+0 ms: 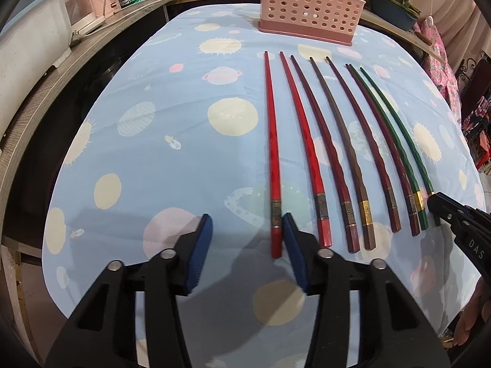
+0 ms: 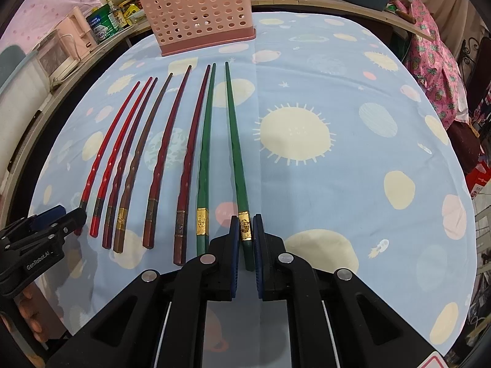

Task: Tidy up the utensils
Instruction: 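Grasp a red chopstick with the left tool while the right tool grasps a green chopstick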

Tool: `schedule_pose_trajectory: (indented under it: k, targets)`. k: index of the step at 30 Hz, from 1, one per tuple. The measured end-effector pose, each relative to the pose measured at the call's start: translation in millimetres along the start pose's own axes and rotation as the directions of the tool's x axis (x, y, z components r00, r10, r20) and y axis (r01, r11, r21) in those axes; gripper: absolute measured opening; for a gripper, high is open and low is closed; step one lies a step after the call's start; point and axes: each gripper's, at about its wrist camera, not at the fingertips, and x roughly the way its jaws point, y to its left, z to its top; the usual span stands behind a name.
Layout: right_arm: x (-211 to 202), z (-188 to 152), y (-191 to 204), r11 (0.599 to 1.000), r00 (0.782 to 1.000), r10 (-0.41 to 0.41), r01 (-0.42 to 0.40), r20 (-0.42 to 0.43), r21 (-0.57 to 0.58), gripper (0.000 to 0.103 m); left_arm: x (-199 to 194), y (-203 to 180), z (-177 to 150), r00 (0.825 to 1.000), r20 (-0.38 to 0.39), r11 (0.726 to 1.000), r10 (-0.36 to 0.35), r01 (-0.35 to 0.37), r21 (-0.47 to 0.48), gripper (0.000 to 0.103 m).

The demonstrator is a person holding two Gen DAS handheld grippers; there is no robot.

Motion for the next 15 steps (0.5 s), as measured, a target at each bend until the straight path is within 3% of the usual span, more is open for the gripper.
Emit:
schedule_pose_trajectory:
  k: [4,15]
  targets:
    - [0,0,0,1.000,1.000,0.001,-0.001,0.000,0.000,0.008,-2,2,1,0.999,-0.013,0.999,-0.038,0.038,-0.015,0.011]
    - [-13,4,-1,1.000,0.999,0.017,-0.018,0.029,0.018,0.007,-13,3,5,0.999,-0.006,0.998,-0.053,0.053,-0.032,0.008]
